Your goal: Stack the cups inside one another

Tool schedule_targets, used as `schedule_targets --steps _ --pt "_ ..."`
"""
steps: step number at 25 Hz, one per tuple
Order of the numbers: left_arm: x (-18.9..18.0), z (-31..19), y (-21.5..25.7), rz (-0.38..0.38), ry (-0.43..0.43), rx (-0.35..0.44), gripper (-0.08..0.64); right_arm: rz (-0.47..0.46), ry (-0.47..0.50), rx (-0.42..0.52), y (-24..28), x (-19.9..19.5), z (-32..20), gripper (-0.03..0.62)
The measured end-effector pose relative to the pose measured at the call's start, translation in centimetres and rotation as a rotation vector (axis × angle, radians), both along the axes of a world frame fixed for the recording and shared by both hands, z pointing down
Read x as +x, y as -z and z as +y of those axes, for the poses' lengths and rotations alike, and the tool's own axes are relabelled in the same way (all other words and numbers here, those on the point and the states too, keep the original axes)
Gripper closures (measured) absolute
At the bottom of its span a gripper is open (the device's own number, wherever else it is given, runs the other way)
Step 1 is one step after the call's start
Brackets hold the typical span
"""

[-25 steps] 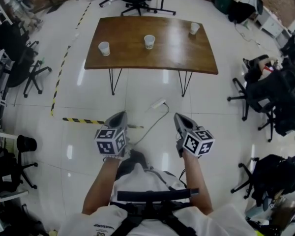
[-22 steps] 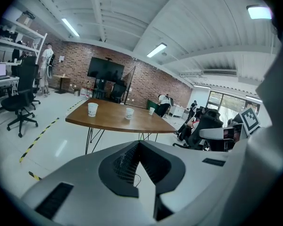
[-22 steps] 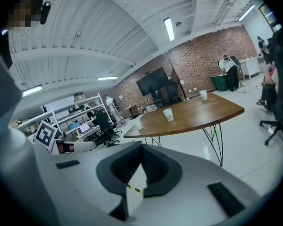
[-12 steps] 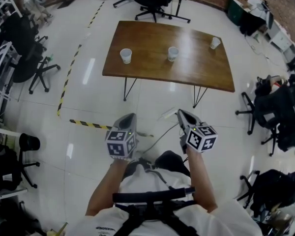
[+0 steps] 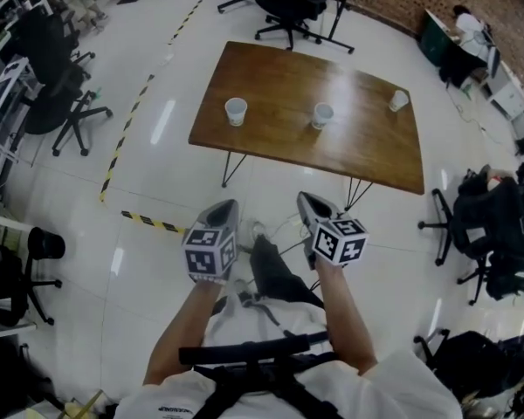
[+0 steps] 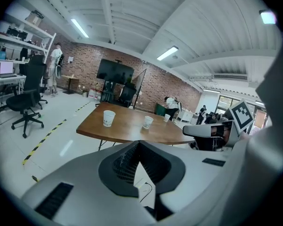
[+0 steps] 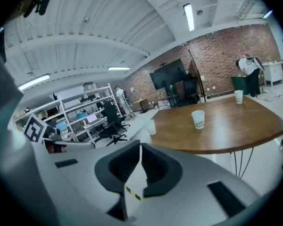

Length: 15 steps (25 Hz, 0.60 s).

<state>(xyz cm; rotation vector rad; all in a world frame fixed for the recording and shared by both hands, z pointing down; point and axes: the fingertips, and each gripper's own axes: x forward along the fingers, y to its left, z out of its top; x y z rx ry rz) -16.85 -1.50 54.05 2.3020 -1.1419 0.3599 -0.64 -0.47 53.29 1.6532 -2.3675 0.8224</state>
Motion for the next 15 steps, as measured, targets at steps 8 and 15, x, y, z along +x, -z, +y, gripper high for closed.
schedule_targets --steps 8,15 --pt "-0.9 -7.7 -0.4 -0.016 0.08 -0.015 0.568 -0.004 0.091 0.007 -0.5 -2.4 -12.1 0.558" --pt "-0.7 -13.7 -1.0 -0.021 0.13 -0.044 0.568 0.017 0.149 -0.006 -1.3 -3.4 -20.5 0.552"
